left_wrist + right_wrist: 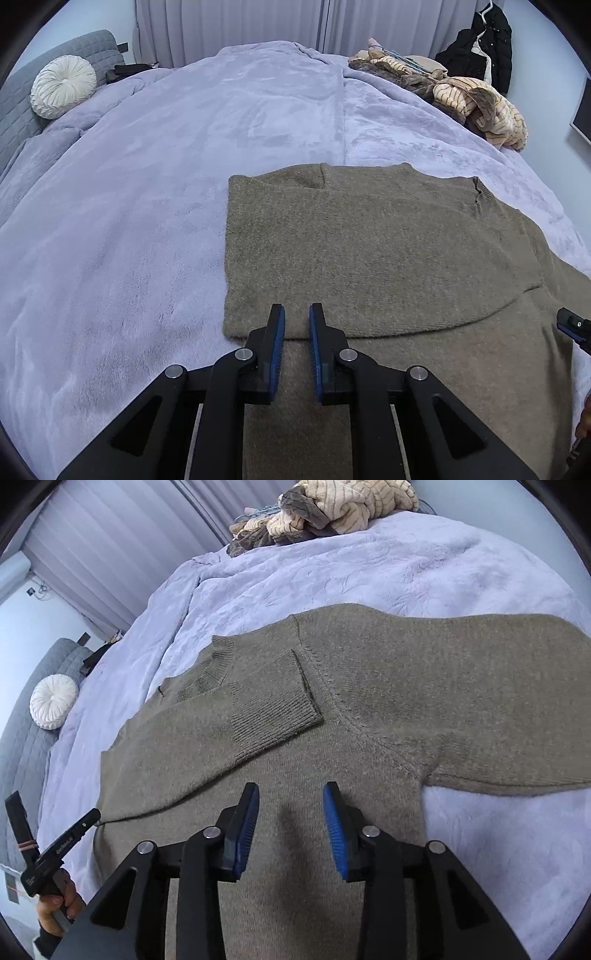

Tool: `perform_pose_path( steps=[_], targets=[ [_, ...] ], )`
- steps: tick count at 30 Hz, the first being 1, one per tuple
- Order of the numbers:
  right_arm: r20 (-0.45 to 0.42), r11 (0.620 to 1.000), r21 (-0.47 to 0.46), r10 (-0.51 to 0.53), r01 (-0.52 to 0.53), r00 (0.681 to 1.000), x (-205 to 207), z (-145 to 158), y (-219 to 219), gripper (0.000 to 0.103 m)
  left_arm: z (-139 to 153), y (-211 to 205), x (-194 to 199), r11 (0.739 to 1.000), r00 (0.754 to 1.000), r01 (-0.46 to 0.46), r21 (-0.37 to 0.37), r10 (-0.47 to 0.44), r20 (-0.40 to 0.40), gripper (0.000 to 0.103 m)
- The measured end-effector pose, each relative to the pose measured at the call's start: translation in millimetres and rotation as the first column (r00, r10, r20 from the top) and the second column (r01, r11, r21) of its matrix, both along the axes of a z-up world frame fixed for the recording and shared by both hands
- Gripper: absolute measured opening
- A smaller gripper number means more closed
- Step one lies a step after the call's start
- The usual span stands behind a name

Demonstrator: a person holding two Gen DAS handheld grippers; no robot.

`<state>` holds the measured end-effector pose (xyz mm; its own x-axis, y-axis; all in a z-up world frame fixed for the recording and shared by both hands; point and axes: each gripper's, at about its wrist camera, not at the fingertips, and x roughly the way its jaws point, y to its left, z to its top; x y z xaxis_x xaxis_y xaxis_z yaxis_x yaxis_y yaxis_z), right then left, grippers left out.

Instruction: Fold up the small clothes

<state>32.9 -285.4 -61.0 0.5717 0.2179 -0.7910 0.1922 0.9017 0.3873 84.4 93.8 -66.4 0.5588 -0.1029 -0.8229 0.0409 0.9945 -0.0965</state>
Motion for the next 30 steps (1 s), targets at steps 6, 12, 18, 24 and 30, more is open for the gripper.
perform_pose_path(
  steps=[6,12,18,24,30],
  targets=[
    [0.009,0.991,-0.126,0.052,-0.051,0.999,-22.2,18.7,17.5,0.056,14.1,-14.5,-27.8,0.999,1.0,-0.002,0.044,0.001,0.019,0.017],
    [0.023,0.98,-0.173,0.099,-0.093,0.995,-42.9,29.8,29.6,0.065,26.0,-30.2,-58.3,0.994,0.997,-0.015,0.107,0.007,0.079,0.102],
    [0.029,0.98,-0.17,0.109,-0.102,0.994,-60.0,32.7,26.9,0.069,30.9,-45.7,-75.0,0.994,0.998,0.0,0.112,-0.008,0.07,0.102],
    [0.047,0.986,-0.139,0.101,-0.093,0.994,-75.9,35.1,9.6,0.069,28.8,-62.6,-83.6,0.995,0.999,0.031,0.097,-0.035,0.031,0.102],
    [0.074,0.998,0.067,-0.025,0.02,0.997,-94.0,28.2,-55.7,0.069,40.2,-102.9,-91.2,0.992,0.994,0.093,0.083,-0.097,0.053,0.102]
  ],
)
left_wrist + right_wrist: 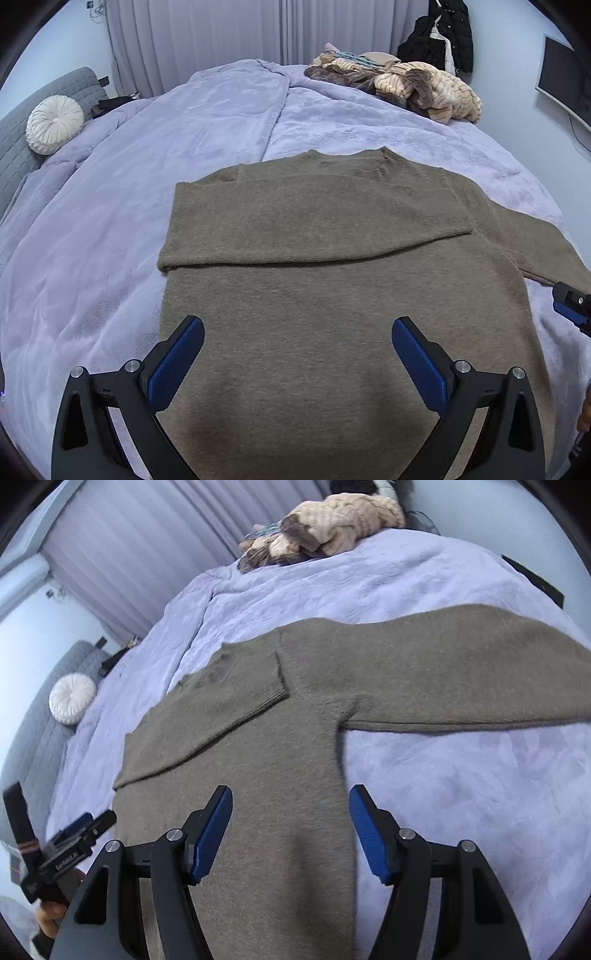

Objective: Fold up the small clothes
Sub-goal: 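Grasp the other sleeve cuff with the right gripper and lift it, then fold the sleeve across the sweater body and release with the right gripper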

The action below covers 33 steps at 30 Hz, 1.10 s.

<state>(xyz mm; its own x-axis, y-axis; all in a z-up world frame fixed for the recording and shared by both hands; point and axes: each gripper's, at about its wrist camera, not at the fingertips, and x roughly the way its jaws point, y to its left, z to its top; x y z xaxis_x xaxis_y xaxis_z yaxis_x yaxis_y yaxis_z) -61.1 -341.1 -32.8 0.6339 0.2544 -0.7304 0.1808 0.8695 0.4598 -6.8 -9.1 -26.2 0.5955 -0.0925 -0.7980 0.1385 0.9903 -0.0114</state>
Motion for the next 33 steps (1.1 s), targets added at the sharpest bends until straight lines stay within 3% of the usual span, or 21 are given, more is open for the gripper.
perform_pose_path(
  steps=[4,10,13,18,19,21,22,24,27,30,33],
  targets=[
    [0.015,0.972,0.116,-0.208,0.205,0.978,-24.8,-4.9,-74.4,0.069,3.4,-33.0,0.9,0.999,0.999,0.054,0.003,-0.054,0.009,0.102],
    [-0.007,0.835,0.267,-0.497,0.48,0.868,-66.5,-20.9,-174.3,0.069,-1.2,-70.3,7.6,0.995,0.995,0.091,-0.031,-0.091,-0.026,0.102],
    [-0.028,0.767,0.335,-0.573,0.548,0.819,-76.2,-33.1,-205.6,0.069,-5.1,-85.5,9.0,0.994,0.993,0.107,-0.033,-0.108,-0.04,0.102],
    [-0.026,0.675,0.469,-0.635,0.57,0.772,-71.9,-50.1,-235.1,0.069,-10.7,-101.5,11.2,0.991,0.99,0.13,-0.026,-0.131,-0.053,0.102],
    [-0.016,0.666,0.489,-0.639,0.563,0.769,-69.3,-51.7,-239.1,0.067,-11.2,-102.4,12.0,0.991,0.99,0.132,-0.028,-0.133,-0.055,0.102],
    [0.002,0.658,0.525,-0.635,0.54,0.772,-62.6,-51.9,-244.2,0.039,-12.6,-103.0,14.7,0.99,0.989,0.134,-0.032,-0.136,-0.059,0.102],
    [0.01,0.661,0.536,-0.627,0.525,0.779,-57.2,-51.1,-245.4,0.007,-13.4,-102.2,16.2,0.99,0.988,0.136,-0.037,-0.138,-0.062,0.102],
    [0.043,0.687,0.535,-0.604,0.492,0.796,-47.9,-44.1,-242.6,0.006,-13.9,-99.7,18.7,0.99,0.988,0.137,-0.045,-0.139,-0.063,0.102],
    [0.14,0.779,0.478,-0.524,0.407,0.84,-30.9,-19.0,-224.8,0.006,-11.5,-91.6,23.9,0.99,0.991,0.127,-0.054,-0.129,-0.044,0.102],
    [0.246,0.876,0.401,-0.386,0.269,0.889,-2.1,14.1,-191.7,0.006,-6.5,-76.1,31.8,0.992,0.995,0.1,-0.073,-0.101,-0.02,0.102],
    [0.309,0.956,0.264,-0.206,0.124,0.929,37.7,44.5,-136.2,0.006,-4.1,-55.4,41.7,0.994,0.998,0.062,-0.085,-0.063,-0.011,0.102]
  ],
)
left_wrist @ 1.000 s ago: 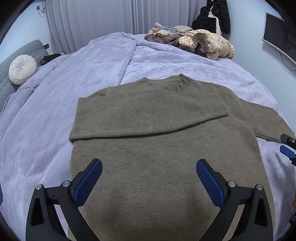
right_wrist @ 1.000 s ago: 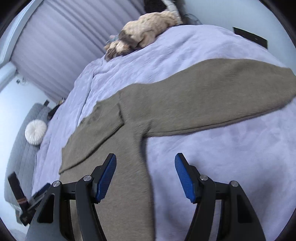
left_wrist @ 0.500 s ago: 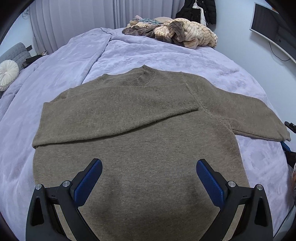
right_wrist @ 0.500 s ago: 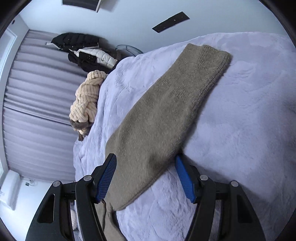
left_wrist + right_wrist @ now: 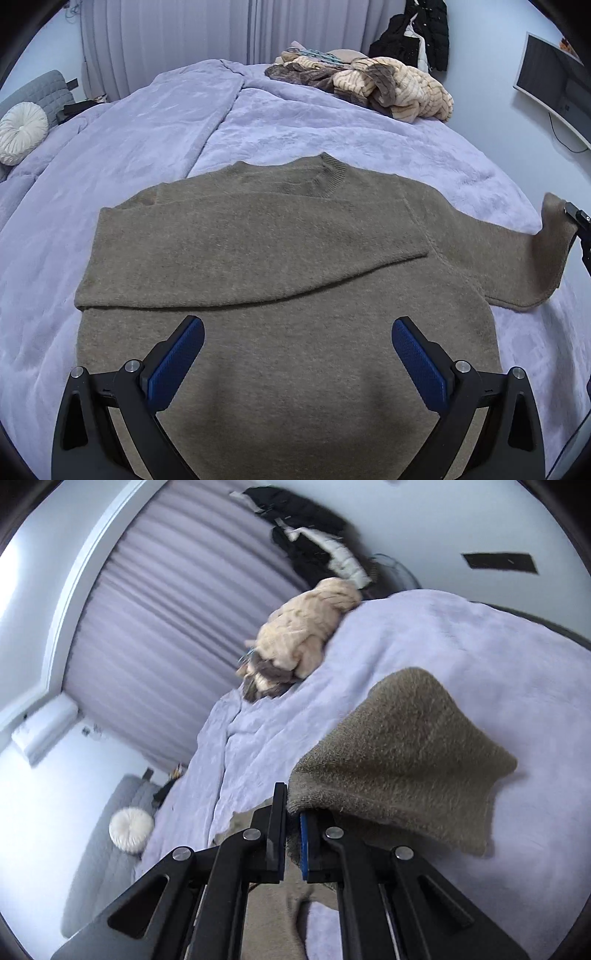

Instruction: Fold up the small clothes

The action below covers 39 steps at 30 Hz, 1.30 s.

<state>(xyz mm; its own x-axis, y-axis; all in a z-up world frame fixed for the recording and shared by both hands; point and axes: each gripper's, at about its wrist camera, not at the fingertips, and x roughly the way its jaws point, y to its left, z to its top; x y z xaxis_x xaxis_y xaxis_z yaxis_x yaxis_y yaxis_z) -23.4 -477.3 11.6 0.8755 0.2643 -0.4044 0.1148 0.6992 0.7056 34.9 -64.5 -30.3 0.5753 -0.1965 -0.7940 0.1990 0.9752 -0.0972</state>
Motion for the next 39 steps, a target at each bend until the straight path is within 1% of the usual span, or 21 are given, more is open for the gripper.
perform_pose_path(
  steps=[3,6,8,10,12,13,15,16,17,20,21,23,25,27,29,30,31,32,34,36,39],
  targets=[
    [-0.029,0.974,-0.167,0.148,-0.151,0.988,46.2,16.0,82.1,0.006,-3.0,26.8,7.9,0.999,0.999,-0.045,-0.007,0.045,-0.006,0.102],
    [-0.087,0.912,-0.259,0.306,-0.319,0.948,85.0,10.4,165.0,0.006,-6.0,58.2,11.5,0.996,0.996,-0.092,-0.015,0.092,0.0,0.102],
    [-0.162,0.849,-0.301,0.403,-0.434,0.901,109.1,-5.5,223.1,0.006,-7.5,79.3,13.8,0.992,0.992,-0.125,-0.024,0.125,0.006,0.102],
    [-0.24,0.797,-0.326,0.451,-0.509,0.86,125.3,-28.7,266.7,0.007,-10.2,100.2,16.5,0.987,0.987,-0.157,-0.033,0.157,0.009,0.102],
    [-0.328,0.76,-0.318,0.473,-0.567,0.818,135.2,-55.2,296.1,0.01,-13.7,119.7,20.5,0.982,0.982,-0.186,-0.041,0.186,0.008,0.102],
    [-0.374,0.752,-0.304,0.471,-0.585,0.799,139.4,-67.6,307.0,0.015,-15.3,127.5,22.4,0.979,0.98,-0.197,-0.047,0.197,0.006,0.102],
    [-0.412,0.769,-0.256,0.462,-0.586,0.786,141.1,-84.0,307.8,0.029,-17.7,141.5,26.0,0.976,0.978,-0.207,-0.072,0.208,0.006,0.102],
    [-0.402,0.791,-0.219,0.46,-0.571,0.792,139.2,-86.8,302.0,0.044,-18.8,146.4,27.9,0.975,0.978,-0.205,-0.084,0.206,0.009,0.102],
    [-0.384,0.817,-0.189,0.449,-0.545,0.807,134.5,-87.0,292.9,0.054,-20.4,150.4,30.4,0.975,0.979,-0.199,-0.096,0.201,0.011,0.102],
    [-0.326,0.894,-0.127,0.37,-0.429,0.87,121.2,-82.1,267.7,0.054,-22.7,154.4,37.3,0.974,0.986,-0.164,-0.155,0.168,0.01,0.102],
    [-0.324,0.911,-0.117,0.341,-0.395,0.883,123.1,-81.3,260.8,0.051,-21.9,154.4,38.2,0.971,0.987,-0.153,-0.186,0.157,0.011,0.102],
    [-0.329,0.926,-0.121,0.302,-0.357,0.895,132.2,-80.6,254.2,0.007,-19.1,157.5,39.4,0.956,0.991,-0.122,-0.267,0.133,0.022,0.102],
    [-0.326,0.899,-0.165,0.338,-0.405,0.883,142.1,-75.8,270.4,0.007,-16.5,161.9,41.3,0.932,0.994,-0.087,-0.351,0.106,0.035,0.102],
    [-0.313,0.822,-0.252,0.429,-0.51,0.847,144.7,-66.9,300.9,0.007,-16.0,169.1,45.7,0.905,0.995,-0.073,-0.42,0.094,0.029,0.102],
    [-0.328,0.713,-0.28,0.559,-0.643,0.762,139.4,-65.4,336.7,0.012,-17.5,175.6,50.8,0.875,0.996,-0.07,-0.479,0.087,0.014,0.102],
    [-0.356,0.672,-0.291,0.584,-0.681,0.729,136.1,-69.3,350.1,0.012,-19.7,177.8,54.2,0.861,0.996,-0.073,-0.504,0.084,0.0,0.102],
    [-0.389,0.645,-0.304,0.588,-0.702,0.709,135.2,-75.4,360.0,0.019,-22.1,177.8,57.4,0.853,0.997,-0.078,-0.515,0.081,-0.016,0.102],
    [-0.406,0.64,-0.297,0.588,-0.709,0.7,132.1,-80.6,363.6,0.037,-25.6,176.9,61.0,0.849,0.997,-0.083,-0.522,0.075,-0.036,0.102],
    [-0.382,0.682,-0.234,0.59,-0.692,0.711,125.1,-84.4,353.6,0.052,-33.0,169.8,67.1,0.857,0.996,-0.081,-0.508,0.052,-0.071,0.102],
    [-0.354,0.73,-0.164,0.584,-0.663,0.73,116.4,-82.5,332.3,0.052,-39.0,158.6,71.5,0.88,0.996,-0.064,-0.471,0.026,-0.086,0.102],
    [-0.335,0.776,-0.111,0.559,-0.621,0.759,94.8,-77.9,293.0,0.052,-44.7,141.5,80.1,0.906,0.994,-0.056,-0.42,0.012,-0.107,0.102]
  ],
)
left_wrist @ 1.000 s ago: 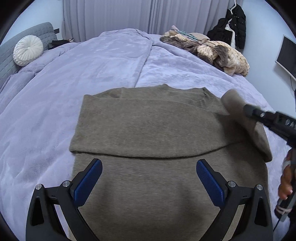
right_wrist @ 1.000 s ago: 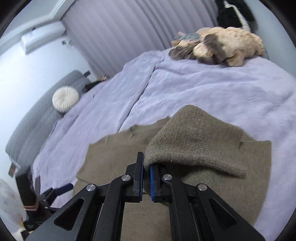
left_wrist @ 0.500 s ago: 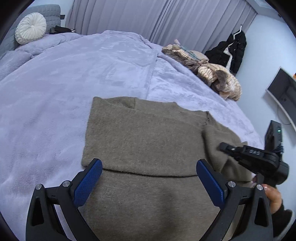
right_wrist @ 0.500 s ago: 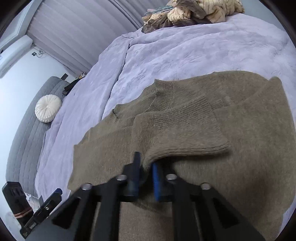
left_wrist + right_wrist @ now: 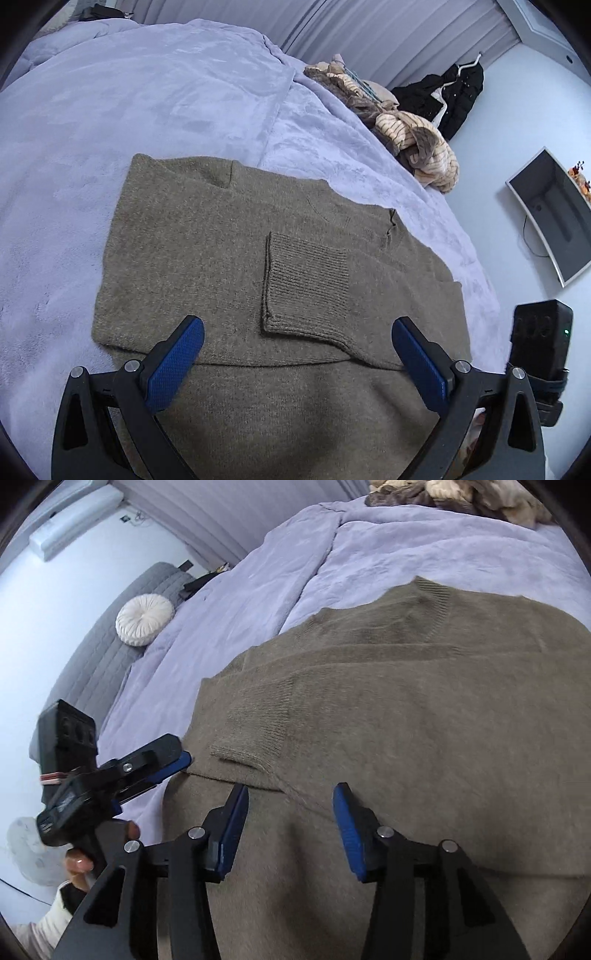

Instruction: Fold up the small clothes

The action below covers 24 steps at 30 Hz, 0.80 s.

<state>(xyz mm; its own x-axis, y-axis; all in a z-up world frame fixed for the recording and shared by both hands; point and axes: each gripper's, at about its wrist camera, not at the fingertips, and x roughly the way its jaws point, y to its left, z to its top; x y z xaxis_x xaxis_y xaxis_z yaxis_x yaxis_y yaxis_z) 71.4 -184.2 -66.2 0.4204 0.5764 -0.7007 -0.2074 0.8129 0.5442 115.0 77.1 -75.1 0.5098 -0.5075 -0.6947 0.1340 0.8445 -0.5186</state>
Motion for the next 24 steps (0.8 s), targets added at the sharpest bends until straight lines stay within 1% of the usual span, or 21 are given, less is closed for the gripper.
perform_pose_path(
  steps=[3,5,7,8,9,10,11,12,13,15,16,17,19,21,22,23,24],
  targets=[
    [-0.024,0.996,0.035,-0.079,0.08,0.997,-22.1,-0.3,-40.7,0.052,-1.3,-16.0,10.1,1.0,1.0,0.015,0.016,-0.014,-0.021,0.102],
    [-0.056,0.983,0.077,-0.161,0.165,0.985,-35.8,-4.9,-70.6,0.053,-4.6,-30.4,18.6,0.999,0.998,0.036,0.016,-0.035,-0.057,0.102],
    [-0.098,0.955,0.134,-0.251,0.263,0.963,-48.9,-12.0,-101.8,0.053,-6.1,-43.1,24.4,0.998,0.996,0.051,0.024,-0.049,-0.072,0.101],
    [-0.113,0.938,0.156,-0.294,0.309,0.949,-54.2,-14.8,-115.1,0.053,-6.5,-49.6,27.1,0.998,0.995,0.058,0.027,-0.055,-0.079,0.099],
    [-0.127,0.919,0.175,-0.335,0.354,0.934,-57.2,-18.2,-126.3,0.053,-6.9,-54.1,28.9,0.997,0.994,0.069,0.017,-0.067,-0.082,0.083],
    [-0.14,0.897,0.193,-0.375,0.397,0.916,-60.4,-21.8,-137.4,0.054,-7.7,-58.5,31.0,0.996,0.992,0.088,0.005,-0.087,-0.093,0.057],
    [-0.153,0.877,0.212,-0.406,0.432,0.901,-62.3,-24.7,-145.6,0.055,-9.6,-62.3,33.8,0.995,0.988,0.102,0.003,-0.101,-0.114,0.04],
    [-0.167,0.855,0.232,-0.434,0.463,0.885,-64.1,-28.7,-151.6,0.055,-11.8,-65.5,35.5,0.993,0.985,0.116,-0.002,-0.115,-0.131,0.006],
    [-0.184,0.829,0.265,-0.457,0.492,0.87,-65.0,-32.7,-158.3,0.055,-11.2,-66.3,35.5,0.992,0.983,0.127,-0.004,-0.126,-0.131,0.007],
    [-0.206,0.79,0.308,-0.488,0.53,0.848,-64.3,-39.4,-166.1,0.055,-0.5,-59.7,30.0,0.993,0.99,0.119,0.007,-0.118,-0.074,0.007],
    [-0.208,0.775,0.318,-0.504,0.545,0.838,-61.7,-40.7,-167.5,0.055,5.7,-53.5,27.7,0.994,0.992,0.113,0.0,-0.113,-0.049,0.007],
    [-0.205,0.768,0.323,-0.514,0.553,0.833,-61.6,-41.5,-169.2,0.055,11.6,-45.0,25.3,0.995,0.994,0.103,-0.007,-0.103,-0.027,0.007],
    [-0.197,0.766,0.317,-0.524,0.56,0.829,-55.5,-41.4,-164.3,0.055,16.5,-28.8,24.1,0.997,0.997,0.08,-0.005,-0.08,-0.008,0.007],
    [-0.177,0.773,0.299,-0.532,0.56,0.828,-48.8,-40.2,-162.1,0.055,13.7,-18.5,24.7,0.997,0.997,0.069,0.023,-0.069,-0.018,0.007],
    [-0.155,0.782,0.279,-0.536,0.557,0.83,-44.6,-36.9,-159.2,0.039,9.5,-16.8,24.7,0.996,0.997,0.074,0.039,-0.073,-0.032,0.007],
    [-0.122,0.797,0.241,-0.542,0.554,0.832,-40.9,-32.5,-156.3,0.008,4.4,-16.3,24.0,0.995,0.996,0.079,0.061,-0.076,-0.044,0.007],
    [-0.083,0.812,0.182,-0.549,0.555,0.831,-38.6,-27.2,-156.1,0.006,-1.3,-17.0,22.9,0.994,0.995,0.084,0.074,-0.081,-0.052,0.007]
  ],
)
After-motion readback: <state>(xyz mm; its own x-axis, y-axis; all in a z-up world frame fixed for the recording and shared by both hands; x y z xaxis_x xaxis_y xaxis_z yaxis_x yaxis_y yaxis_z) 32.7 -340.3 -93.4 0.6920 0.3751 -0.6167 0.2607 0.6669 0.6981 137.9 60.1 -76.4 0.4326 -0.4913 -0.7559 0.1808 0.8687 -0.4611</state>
